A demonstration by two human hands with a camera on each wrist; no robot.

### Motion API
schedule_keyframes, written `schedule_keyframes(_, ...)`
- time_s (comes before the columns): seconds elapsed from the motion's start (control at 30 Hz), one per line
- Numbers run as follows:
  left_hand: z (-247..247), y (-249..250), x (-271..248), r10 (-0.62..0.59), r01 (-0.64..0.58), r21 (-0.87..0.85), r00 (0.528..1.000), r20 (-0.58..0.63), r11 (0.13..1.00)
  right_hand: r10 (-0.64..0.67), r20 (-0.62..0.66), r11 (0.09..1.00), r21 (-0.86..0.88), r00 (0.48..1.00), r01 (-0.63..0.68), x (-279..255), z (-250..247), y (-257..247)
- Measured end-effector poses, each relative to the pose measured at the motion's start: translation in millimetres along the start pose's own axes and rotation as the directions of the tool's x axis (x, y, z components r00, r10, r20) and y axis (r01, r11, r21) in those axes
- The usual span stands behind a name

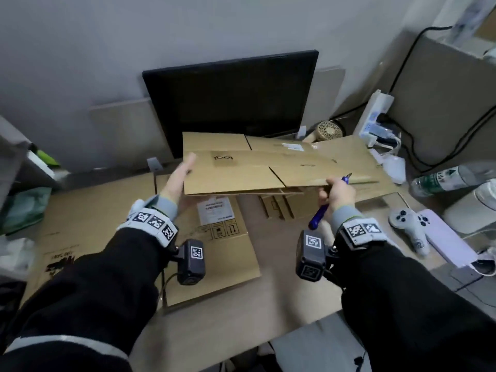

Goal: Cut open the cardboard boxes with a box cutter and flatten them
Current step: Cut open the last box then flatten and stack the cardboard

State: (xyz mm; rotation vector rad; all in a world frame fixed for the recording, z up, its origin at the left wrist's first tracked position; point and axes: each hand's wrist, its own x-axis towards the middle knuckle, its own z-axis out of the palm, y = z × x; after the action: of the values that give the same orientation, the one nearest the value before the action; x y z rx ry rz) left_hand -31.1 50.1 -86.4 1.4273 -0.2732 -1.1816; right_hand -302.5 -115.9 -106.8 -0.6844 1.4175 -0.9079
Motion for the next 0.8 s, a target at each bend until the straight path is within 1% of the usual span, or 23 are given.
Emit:
schedule_keyframes(0.07, -22.4, -0.8, -1.9, 0.000, 0.011, 0.172, 0.998, -0.067, 0.985, 0.066, 0.041, 0.995, -0.072, 0.997, -0.063, 0.0, 1.4, 28.3)
schedule_keyframes(0.13, -45.6, -6.1, -4.2, -0.026, 0.056, 0.279, 0.994, -0.109, 0.959, 0.115, 0.041, 0.971, -0.217, 0.992, -0.104, 4.4, 0.6, 53.0)
schedule_keyframes(0.2, -75.0, -12.8, -12.9, -0.057, 0.099, 0.317, 0.989, -0.140, 0.943, 0.174, 0.019, 0.921, -0.356, 0.985, -0.156, 10.2, 1.2, 79.8)
schedule_keyframes(0.23, -89.4, -15.8, -20.6, -0.064, 0.115, 0.323, 0.985, -0.163, 0.939, 0.178, 0.008, 0.896, -0.416, 0.984, -0.159, 14.0, 1.9, 91.7)
schedule_keyframes(0.3, -115.0, -24.1, -29.5, -0.085, 0.154, 0.340, 0.974, -0.210, 0.928, 0.196, -0.048, 0.852, -0.487, 0.980, -0.194, 12.7, 0.8, 99.0)
schedule_keyframes(0.37, -150.0, -31.0, -47.5, -0.083, 0.192, 0.351, 0.949, -0.303, 0.916, 0.192, -0.015, 0.811, -0.561, 0.981, -0.168, -3.1, 11.4, 100.7)
schedule_keyframes(0.47, -192.1, -42.5, -71.2, -0.062, 0.250, 0.390, 0.899, -0.434, 0.886, 0.157, -0.005, 0.753, -0.647, 0.988, -0.123, -15.5, 28.2, 107.1)
schedule_keyframes(0.5, -202.4, -46.2, -77.4, -0.041, 0.267, 0.414, 0.877, -0.478, 0.870, 0.153, 0.034, 0.725, -0.683, 0.988, -0.089, -15.0, 35.4, 112.5)
schedule_keyframes(0.57, -222.8, -53.9, -88.0, 0.025, 0.314, 0.461, 0.805, -0.593, 0.830, 0.164, 0.172, 0.655, -0.755, 0.971, 0.023, -11.9, 52.2, 129.4)
schedule_keyframes(0.6, -234.6, -59.2, -90.4, 0.055, 0.325, 0.465, 0.770, -0.636, 0.823, 0.172, 0.212, 0.615, -0.786, 0.962, 0.063, -15.6, 58.5, 136.3)
schedule_keyframes(0.67, -251.0, -68.9, -94.3, 0.084, 0.340, 0.456, 0.720, -0.689, 0.822, 0.187, 0.248, 0.553, -0.826, 0.950, 0.107, -27.9, 67.2, 144.4)
schedule_keyframes(0.73, -258.3, -76.9, -93.5, 0.104, 0.380, 0.471, 0.681, -0.725, 0.796, 0.219, 0.261, 0.483, -0.866, 0.940, 0.127, -34.7, 71.6, 153.9)
schedule_keyframes(0.77, -261.2, -83.0, -88.8, 0.108, 0.423, 0.488, 0.661, -0.743, 0.763, 0.243, 0.244, 0.455, -0.883, 0.939, 0.112, -35.7, 71.9, 157.5)
schedule_keyframes(0.8, -261.2, -86.5, -86.9, 0.094, 0.468, 0.502, 0.656, -0.749, 0.727, 0.254, 0.247, 0.436, -0.893, 0.935, 0.117, -32.6, 71.2, 164.0)
